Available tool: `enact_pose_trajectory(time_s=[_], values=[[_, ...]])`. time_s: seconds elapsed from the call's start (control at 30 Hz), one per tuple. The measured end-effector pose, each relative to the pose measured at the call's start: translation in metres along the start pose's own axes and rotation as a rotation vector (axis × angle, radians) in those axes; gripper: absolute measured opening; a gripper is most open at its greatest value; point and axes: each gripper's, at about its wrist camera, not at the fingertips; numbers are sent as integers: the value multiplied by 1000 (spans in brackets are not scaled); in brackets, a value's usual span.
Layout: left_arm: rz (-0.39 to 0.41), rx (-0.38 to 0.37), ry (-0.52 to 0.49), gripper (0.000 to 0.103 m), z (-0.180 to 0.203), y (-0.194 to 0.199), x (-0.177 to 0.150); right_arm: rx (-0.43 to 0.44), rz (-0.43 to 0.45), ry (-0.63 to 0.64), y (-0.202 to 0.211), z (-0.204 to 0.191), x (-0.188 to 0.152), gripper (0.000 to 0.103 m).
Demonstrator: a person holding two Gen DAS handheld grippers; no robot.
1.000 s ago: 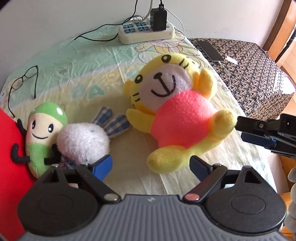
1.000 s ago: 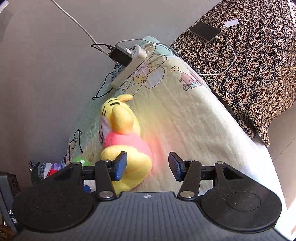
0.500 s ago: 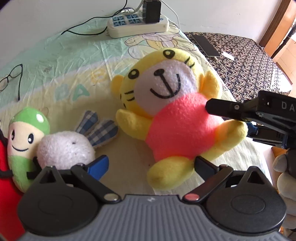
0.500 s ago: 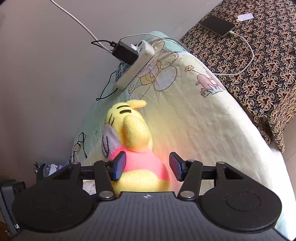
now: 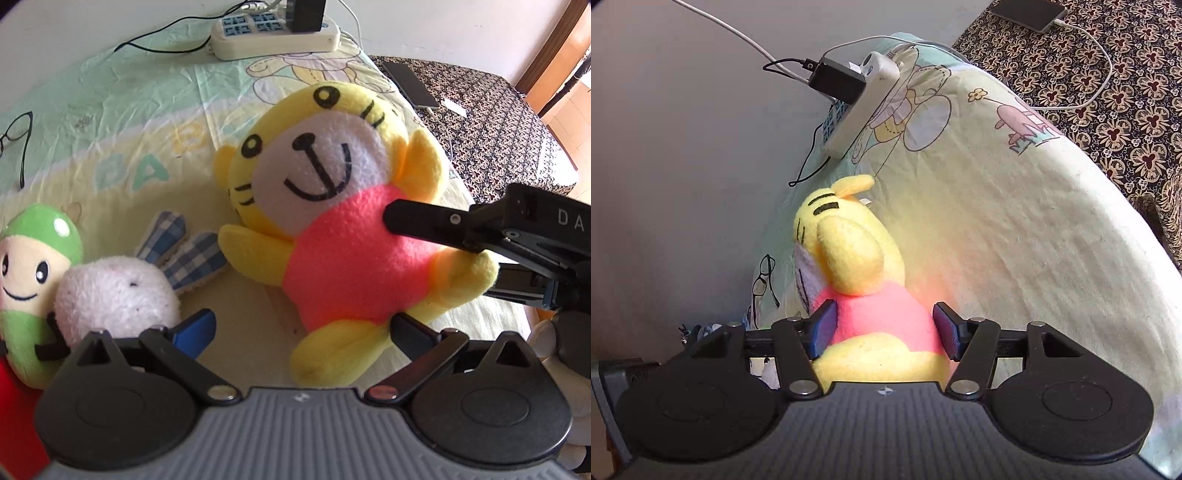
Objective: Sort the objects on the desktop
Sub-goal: 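Close both tools on the pink belly of the yellow tiger plush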
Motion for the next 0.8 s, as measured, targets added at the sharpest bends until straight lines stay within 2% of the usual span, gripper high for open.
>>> enact_pose_trajectory(time_s=[0.33,0.53,0.8], values=[[15,-10,-34,97,9,11,-10,11,-25,4,12,-10,-15,49],[17,-21,-64,96,14,20,-24,-2,-19,-12,30,-11,-28,48],[9,1,-105,92,18,30,-46,-26,-20,-20,49,-11,-51,48]])
Point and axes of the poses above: each gripper's, at about its wrist camera, not at the fingertips, and y roughly against the way its jaws point, z to its right, x to its top, and after that the axes turned 9 degrees about x, right-handed
